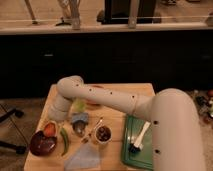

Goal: Place apple in purple bowl

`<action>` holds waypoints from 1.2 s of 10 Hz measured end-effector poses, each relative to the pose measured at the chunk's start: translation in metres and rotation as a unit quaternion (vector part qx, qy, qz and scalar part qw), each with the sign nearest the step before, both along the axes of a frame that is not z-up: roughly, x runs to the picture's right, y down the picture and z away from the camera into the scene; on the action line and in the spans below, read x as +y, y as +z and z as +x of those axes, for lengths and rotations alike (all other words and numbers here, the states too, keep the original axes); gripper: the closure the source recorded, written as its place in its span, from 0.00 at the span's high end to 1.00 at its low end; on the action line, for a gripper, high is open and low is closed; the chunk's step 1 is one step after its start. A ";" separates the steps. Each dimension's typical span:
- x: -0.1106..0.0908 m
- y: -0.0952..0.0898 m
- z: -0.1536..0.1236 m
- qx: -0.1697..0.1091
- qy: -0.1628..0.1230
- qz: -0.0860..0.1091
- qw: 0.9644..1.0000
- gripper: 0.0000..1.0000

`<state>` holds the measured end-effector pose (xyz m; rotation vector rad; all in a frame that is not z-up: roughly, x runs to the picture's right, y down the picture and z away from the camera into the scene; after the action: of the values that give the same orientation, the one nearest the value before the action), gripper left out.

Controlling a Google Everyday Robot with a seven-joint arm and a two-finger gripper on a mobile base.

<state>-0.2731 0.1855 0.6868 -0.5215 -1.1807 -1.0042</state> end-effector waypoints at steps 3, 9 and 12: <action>0.002 0.001 -0.016 -0.038 -0.017 -0.019 0.999 0.00; 0.015 0.006 -0.037 -0.105 -0.043 -0.073 0.991 0.00; 0.018 0.008 -0.041 -0.121 -0.047 -0.091 0.987 0.00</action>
<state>-0.3137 0.2037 0.6947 -0.6166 -1.4839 -1.0687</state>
